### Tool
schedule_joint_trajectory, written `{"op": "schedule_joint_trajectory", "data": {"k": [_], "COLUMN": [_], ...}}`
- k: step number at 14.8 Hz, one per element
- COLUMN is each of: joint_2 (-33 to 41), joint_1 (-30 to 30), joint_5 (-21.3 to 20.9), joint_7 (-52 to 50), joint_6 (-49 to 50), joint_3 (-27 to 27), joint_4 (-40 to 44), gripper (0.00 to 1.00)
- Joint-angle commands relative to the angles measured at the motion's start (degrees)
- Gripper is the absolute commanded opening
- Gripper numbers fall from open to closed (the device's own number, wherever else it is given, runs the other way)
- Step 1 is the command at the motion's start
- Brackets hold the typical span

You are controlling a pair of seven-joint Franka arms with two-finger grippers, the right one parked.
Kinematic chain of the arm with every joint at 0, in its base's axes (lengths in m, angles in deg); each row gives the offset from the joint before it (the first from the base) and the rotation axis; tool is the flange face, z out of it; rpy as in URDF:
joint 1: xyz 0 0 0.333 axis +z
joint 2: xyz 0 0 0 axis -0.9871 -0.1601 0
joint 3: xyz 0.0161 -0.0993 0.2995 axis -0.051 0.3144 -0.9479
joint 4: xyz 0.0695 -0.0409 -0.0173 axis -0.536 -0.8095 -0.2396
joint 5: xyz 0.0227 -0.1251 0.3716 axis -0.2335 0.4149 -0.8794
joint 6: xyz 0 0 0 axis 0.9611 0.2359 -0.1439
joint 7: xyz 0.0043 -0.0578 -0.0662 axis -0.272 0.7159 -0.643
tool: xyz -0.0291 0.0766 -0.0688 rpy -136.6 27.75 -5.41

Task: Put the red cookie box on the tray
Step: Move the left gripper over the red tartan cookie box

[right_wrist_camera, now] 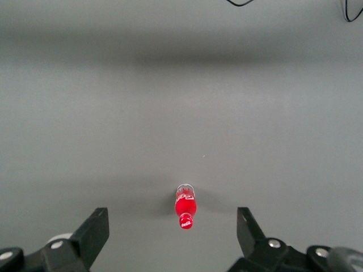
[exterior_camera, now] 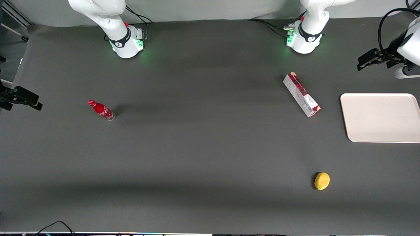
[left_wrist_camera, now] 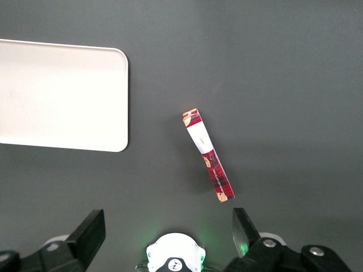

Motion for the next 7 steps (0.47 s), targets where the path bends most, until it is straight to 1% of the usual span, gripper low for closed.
{"op": "schedule_joint_trajectory", "data": {"k": [1, 5, 7], "joint_2": [-0.4, -0.58, -0.4], "joint_1": [-0.15, -0.15, -0.23], "joint_5": [-0.92, -0.84, -0.05], "joint_7": [1.0, 0.3, -0.57], "joint_6": [1.77, 1.69, 3.7], "joint_3": [0.14, 0.14, 0.57], "joint_4": [1.4, 1.57, 1.48], "gripper": [1.0, 1.0, 1.0]}}
